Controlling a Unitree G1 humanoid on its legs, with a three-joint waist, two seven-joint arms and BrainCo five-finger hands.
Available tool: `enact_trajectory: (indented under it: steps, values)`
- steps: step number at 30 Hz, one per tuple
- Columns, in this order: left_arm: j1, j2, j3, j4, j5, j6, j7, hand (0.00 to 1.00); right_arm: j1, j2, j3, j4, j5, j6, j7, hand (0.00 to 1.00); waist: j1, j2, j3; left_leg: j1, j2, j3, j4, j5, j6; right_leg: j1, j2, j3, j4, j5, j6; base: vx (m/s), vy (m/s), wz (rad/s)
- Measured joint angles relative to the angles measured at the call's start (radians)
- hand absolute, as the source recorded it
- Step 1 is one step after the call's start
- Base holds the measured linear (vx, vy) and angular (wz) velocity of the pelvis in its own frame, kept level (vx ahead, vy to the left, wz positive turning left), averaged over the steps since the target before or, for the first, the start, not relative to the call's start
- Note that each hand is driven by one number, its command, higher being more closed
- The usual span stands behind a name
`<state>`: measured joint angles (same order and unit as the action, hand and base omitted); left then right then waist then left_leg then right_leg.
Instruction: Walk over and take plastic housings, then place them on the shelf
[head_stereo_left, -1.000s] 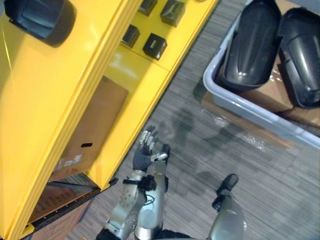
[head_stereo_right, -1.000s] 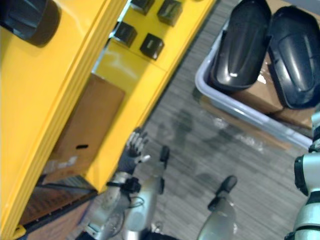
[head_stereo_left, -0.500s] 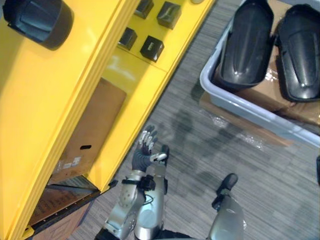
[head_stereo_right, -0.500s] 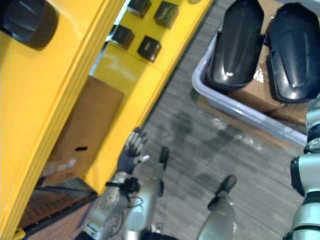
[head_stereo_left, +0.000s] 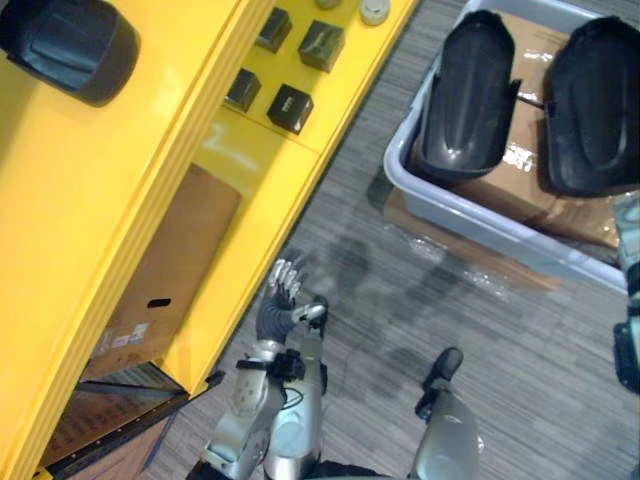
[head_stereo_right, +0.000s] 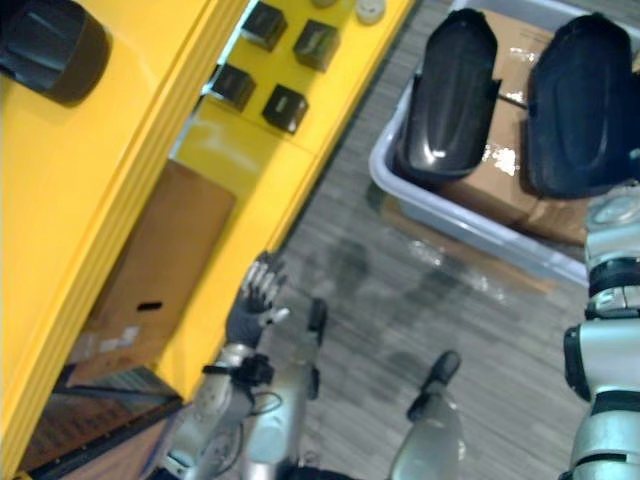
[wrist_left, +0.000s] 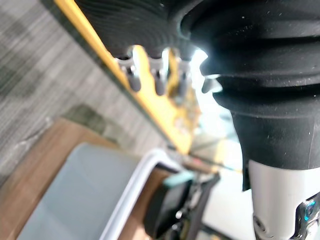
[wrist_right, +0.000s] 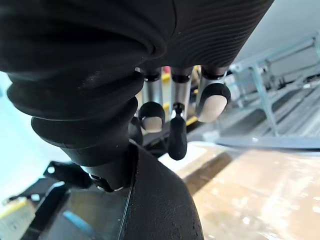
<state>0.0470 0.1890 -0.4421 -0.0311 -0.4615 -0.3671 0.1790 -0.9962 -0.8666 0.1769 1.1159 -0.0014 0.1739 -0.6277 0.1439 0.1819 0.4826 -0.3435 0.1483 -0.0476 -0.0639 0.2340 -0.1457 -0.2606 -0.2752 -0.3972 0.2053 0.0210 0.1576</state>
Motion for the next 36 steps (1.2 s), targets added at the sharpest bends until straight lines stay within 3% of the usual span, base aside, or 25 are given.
enact_trajectory:
  steps: [5,9,14,15,19,25,30,36]
  values:
    - [-0.013,0.0,0.0,0.0,0.001,0.008,0.001,0.0,0.029,0.035,-0.043,0.024,0.03,0.069,0.09,1.0,-0.001,0.0,0.0,-0.002,0.0,0.002,0.0,0.0,0.0,-0.004,0.0,0.003,0.0,0.0,0.0,-0.02,-0.047,-0.01]
    - [-0.019,0.0,-0.002,0.004,0.001,0.023,0.004,0.0,0.04,0.067,-0.096,0.093,0.048,0.095,0.143,1.0,0.003,0.0,0.0,-0.011,-0.002,0.004,-0.001,0.0,0.0,-0.017,-0.002,0.008,0.001,0.001,0.001,-0.01,-0.05,-0.03]
    - [-0.046,-0.001,-0.005,0.033,0.003,0.035,0.016,0.0,0.034,0.066,-0.151,0.105,0.048,0.111,0.15,1.0,0.005,0.002,-0.002,-0.036,-0.005,0.0,0.002,0.003,0.003,-0.042,-0.006,0.006,0.011,0.0,0.001,-0.02,-0.041,0.02]
    - [-0.049,-0.001,-0.004,0.036,0.003,0.036,0.016,0.0,0.031,0.066,-0.152,0.11,0.048,0.111,0.149,0.0,0.005,0.002,-0.002,-0.04,-0.006,0.0,0.003,0.003,0.003,-0.046,-0.008,0.006,0.013,0.0,0.002,-0.04,-0.043,0.04]
    - [-0.051,-0.004,-0.015,0.055,0.008,0.04,0.016,0.0,0.025,0.055,-0.156,0.133,0.048,0.12,0.134,0.0,0.006,0.009,-0.007,-0.048,-0.023,-0.003,0.003,0.008,0.008,-0.056,-0.026,0.006,0.023,-0.001,0.003,-0.03,-0.021,0.06]
    - [-0.047,-0.012,-0.016,0.054,0.007,0.04,0.016,0.0,0.01,0.027,-0.156,0.144,0.048,0.098,0.004,0.0,0.01,0.038,-0.028,-0.078,-0.03,-0.021,0.004,0.018,0.013,-0.078,-0.033,-0.007,0.033,0.001,0.007,-0.05,-0.04,0.07]
    - [-0.044,-0.031,-0.013,0.039,0.007,0.037,0.012,0.0,-0.008,0.009,-0.144,0.139,0.044,0.02,-0.071,0.0,0.008,0.044,-0.032,-0.075,-0.032,-0.017,0.005,0.019,0.014,-0.079,-0.035,-0.002,0.034,0.004,0.009,-0.03,-0.049,-0.02]
    - [-0.008,-0.033,0.002,-0.01,0.0,0.031,-0.002,0.0,-0.029,-0.041,-0.103,0.061,0.045,-0.048,-0.099,0.0,-0.003,0.043,-0.032,-0.036,-0.03,-0.005,0.002,0.021,0.013,-0.047,-0.033,0.006,0.028,0.004,0.009,-0.02,-0.053,-0.04]
